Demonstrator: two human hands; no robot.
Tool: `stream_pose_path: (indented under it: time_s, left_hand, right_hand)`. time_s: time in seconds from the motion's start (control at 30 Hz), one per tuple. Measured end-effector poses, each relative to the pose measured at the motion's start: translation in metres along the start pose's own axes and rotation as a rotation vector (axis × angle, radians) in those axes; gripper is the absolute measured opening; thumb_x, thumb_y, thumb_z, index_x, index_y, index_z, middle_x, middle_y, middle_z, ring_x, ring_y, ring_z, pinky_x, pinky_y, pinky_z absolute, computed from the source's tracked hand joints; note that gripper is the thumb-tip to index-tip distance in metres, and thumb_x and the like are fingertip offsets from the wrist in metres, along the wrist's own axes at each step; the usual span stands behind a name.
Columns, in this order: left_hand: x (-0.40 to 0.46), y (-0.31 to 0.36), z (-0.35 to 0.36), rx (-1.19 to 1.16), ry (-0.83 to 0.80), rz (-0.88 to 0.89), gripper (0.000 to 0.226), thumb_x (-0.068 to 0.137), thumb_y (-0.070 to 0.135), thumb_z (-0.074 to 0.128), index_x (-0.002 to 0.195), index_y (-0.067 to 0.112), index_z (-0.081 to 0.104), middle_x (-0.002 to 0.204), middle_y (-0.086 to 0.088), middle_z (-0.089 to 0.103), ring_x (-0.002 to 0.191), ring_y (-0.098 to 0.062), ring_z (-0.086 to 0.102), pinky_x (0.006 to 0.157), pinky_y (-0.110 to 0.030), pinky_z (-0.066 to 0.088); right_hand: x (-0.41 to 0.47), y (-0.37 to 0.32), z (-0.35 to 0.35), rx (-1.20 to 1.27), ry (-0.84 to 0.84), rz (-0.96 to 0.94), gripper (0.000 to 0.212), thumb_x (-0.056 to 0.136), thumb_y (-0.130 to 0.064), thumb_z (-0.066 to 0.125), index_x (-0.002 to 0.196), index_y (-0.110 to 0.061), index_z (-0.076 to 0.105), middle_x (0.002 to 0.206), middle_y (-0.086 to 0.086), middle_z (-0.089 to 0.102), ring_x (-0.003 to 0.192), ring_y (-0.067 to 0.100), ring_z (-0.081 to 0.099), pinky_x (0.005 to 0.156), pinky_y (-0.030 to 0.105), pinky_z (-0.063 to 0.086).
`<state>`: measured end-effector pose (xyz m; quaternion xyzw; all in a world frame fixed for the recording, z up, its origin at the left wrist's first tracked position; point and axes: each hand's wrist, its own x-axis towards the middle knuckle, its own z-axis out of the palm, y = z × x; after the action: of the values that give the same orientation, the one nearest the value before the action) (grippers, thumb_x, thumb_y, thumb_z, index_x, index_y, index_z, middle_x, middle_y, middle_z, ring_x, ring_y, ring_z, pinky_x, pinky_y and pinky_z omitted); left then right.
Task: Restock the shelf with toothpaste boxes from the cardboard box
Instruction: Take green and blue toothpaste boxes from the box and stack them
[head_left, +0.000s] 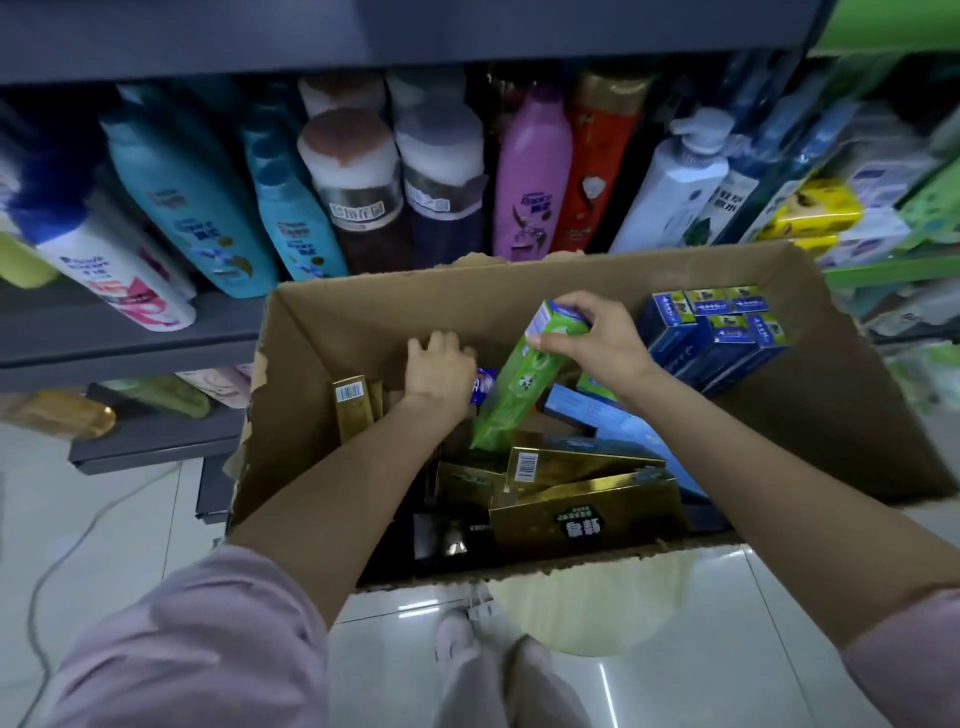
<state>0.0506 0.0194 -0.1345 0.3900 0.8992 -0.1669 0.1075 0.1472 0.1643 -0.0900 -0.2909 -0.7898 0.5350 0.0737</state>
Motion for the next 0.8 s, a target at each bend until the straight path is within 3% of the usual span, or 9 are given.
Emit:
stream_pose_path:
  time_s: [0.2, 0.3, 0.43, 0.5, 0.57, 0.67, 0.73, 0.8]
  left_hand:
    - [-0.054, -0.022, -0.049, -0.458, -0.024, -0.25, 0.07, 0.075, 0.062, 0.063, 0.122, 0.013, 0.045, 0.121, -0.008, 0.06, 0.11, -0.028, 0.059, 0.083, -0.032, 0.044]
    - [-0.084, -0.026, -0.068, -0.836, -0.004, -0.355, 0.068, 0.074, 0.067, 0.06, 0.115, 0.014, 0.048, 0.109, -0.004, 0.062, 0.104, -0.027, 0.061, 0.082, -0.032, 0.045]
    - [-0.112, -0.024, -0.1, -1.322, 0.17, -0.339, 0.06, 0.054, 0.059, 0.074, 0.096, 0.017, 0.065, 0.097, -0.006, 0.072, 0.089, -0.023, 0.068, 0.088, -0.039, 0.053]
    - [-0.13, -0.025, -0.121, -1.386, 0.219, -0.28, 0.038, 0.066, 0.044, 0.08, 0.089, 0.019, 0.062, 0.093, -0.004, 0.07, 0.083, -0.019, 0.067, 0.084, -0.034, 0.053]
    - [-0.146, -0.033, -0.144, -1.392, 0.255, -0.223, 0.037, 0.071, 0.037, 0.08, 0.095, 0.019, 0.058, 0.091, 0.0, 0.068, 0.078, -0.013, 0.064, 0.074, -0.027, 0.051]
    - [-0.168, -0.048, -0.178, -1.392, 0.323, -0.164, 0.037, 0.069, 0.032, 0.082, 0.093, 0.023, 0.055, 0.082, 0.009, 0.065, 0.071, -0.006, 0.063, 0.064, -0.018, 0.049]
    - [-0.181, -0.06, -0.197, -1.428, 0.391, -0.174, 0.037, 0.069, 0.026, 0.083, 0.092, 0.022, 0.054, 0.08, 0.011, 0.064, 0.068, -0.004, 0.062, 0.06, -0.016, 0.048]
    - [-0.191, -0.072, -0.21, -1.516, 0.484, -0.18, 0.037, 0.07, 0.022, 0.082, 0.098, 0.017, 0.057, 0.085, 0.004, 0.067, 0.071, -0.009, 0.065, 0.065, -0.021, 0.052]
  right_hand:
    - [-0.031, -0.033, -0.033, -0.003, 0.059, -0.134, 0.032, 0.073, -0.018, 0.079, 0.099, -0.016, 0.059, 0.085, -0.003, 0.063, 0.081, 0.017, 0.06, 0.082, 0.04, 0.05]
    - [-0.045, -0.061, -0.046, 0.055, 0.081, -0.204, 0.03, 0.075, -0.022, 0.077, 0.096, -0.012, 0.058, 0.08, -0.001, 0.061, 0.075, 0.014, 0.056, 0.073, 0.033, 0.047]
    - [-0.065, -0.107, -0.056, 0.16, 0.118, -0.296, 0.026, 0.081, -0.028, 0.071, 0.096, -0.015, 0.054, 0.091, 0.0, 0.059, 0.078, 0.011, 0.054, 0.072, 0.021, 0.043]
    - [-0.079, -0.128, -0.06, 0.182, 0.131, -0.367, 0.024, 0.084, -0.029, 0.068, 0.097, -0.014, 0.054, 0.088, -0.002, 0.059, 0.075, 0.007, 0.055, 0.063, 0.015, 0.043]
    - [-0.086, -0.148, -0.062, 0.23, 0.122, -0.402, 0.022, 0.086, -0.029, 0.066, 0.098, -0.013, 0.054, 0.088, -0.003, 0.061, 0.076, 0.005, 0.059, 0.062, 0.018, 0.048]
    - [-0.094, -0.183, -0.065, 0.317, 0.097, -0.411, 0.016, 0.085, -0.034, 0.067, 0.09, -0.025, 0.054, 0.091, -0.002, 0.066, 0.088, 0.015, 0.067, 0.081, 0.045, 0.056]
    - [-0.099, -0.209, -0.064, 0.402, 0.073, -0.419, 0.022, 0.085, -0.034, 0.067, 0.1, -0.024, 0.055, 0.096, 0.0, 0.066, 0.093, 0.017, 0.067, 0.085, 0.049, 0.055]
    - [-0.102, -0.232, -0.057, 0.572, -0.039, -0.379, 0.041, 0.088, -0.03, 0.063, 0.122, -0.014, 0.047, 0.107, 0.005, 0.065, 0.097, 0.017, 0.066, 0.088, 0.04, 0.055]
